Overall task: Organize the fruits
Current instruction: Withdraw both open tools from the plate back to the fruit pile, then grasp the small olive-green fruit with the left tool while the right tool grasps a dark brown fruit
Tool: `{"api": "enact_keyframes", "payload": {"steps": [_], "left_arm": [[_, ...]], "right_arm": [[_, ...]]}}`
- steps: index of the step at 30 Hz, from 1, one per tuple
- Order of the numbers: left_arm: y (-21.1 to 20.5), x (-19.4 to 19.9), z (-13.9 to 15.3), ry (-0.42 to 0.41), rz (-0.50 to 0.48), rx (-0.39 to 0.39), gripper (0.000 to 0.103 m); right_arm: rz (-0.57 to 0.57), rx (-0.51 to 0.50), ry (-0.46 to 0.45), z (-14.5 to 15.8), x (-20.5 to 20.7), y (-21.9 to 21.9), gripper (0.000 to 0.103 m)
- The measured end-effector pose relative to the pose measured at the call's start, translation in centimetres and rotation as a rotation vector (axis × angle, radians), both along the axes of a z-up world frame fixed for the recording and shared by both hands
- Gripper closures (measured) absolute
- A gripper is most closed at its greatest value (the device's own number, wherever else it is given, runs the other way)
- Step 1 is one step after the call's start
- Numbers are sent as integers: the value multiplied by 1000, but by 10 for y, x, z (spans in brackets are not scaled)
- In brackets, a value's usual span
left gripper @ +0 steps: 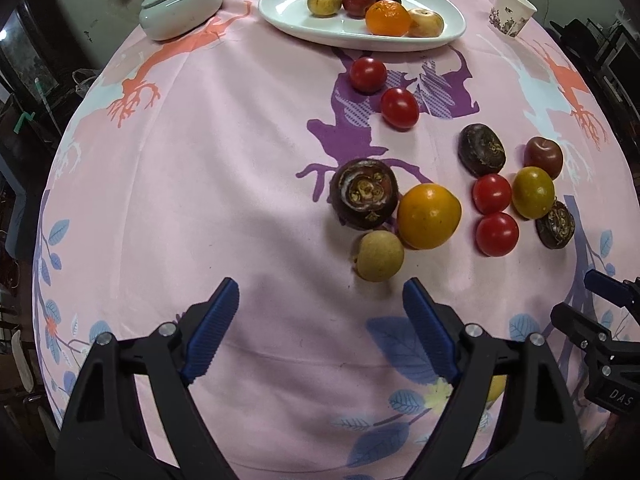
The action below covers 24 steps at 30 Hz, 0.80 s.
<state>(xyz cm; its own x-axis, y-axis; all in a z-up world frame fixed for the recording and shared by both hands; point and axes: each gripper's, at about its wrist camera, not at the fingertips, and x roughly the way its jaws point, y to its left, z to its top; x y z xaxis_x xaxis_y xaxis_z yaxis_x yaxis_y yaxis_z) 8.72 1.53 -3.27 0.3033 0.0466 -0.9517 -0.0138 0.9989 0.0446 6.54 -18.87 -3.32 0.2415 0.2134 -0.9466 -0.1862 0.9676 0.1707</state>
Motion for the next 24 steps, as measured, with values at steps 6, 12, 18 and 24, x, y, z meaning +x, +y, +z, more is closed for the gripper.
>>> {"api": "enact_keyframes", "payload": {"steps": [6, 12, 18, 24], "left_arm": [[-8, 13, -13, 44, -33, -78, 52], [-16, 22, -17, 34, -61, -97, 76], [-4, 21, -12, 33, -34, -158, 76], [5, 19, -7, 27, -15, -160, 76]], "right_arm": [[-10, -9, 4, -4, 7, -4, 32], [-10, -2, 5, -5, 13, -7, 32], [-67, 4, -27, -4, 23, -22, 32], [-34, -16, -31, -12, 37, -16, 32]]}}
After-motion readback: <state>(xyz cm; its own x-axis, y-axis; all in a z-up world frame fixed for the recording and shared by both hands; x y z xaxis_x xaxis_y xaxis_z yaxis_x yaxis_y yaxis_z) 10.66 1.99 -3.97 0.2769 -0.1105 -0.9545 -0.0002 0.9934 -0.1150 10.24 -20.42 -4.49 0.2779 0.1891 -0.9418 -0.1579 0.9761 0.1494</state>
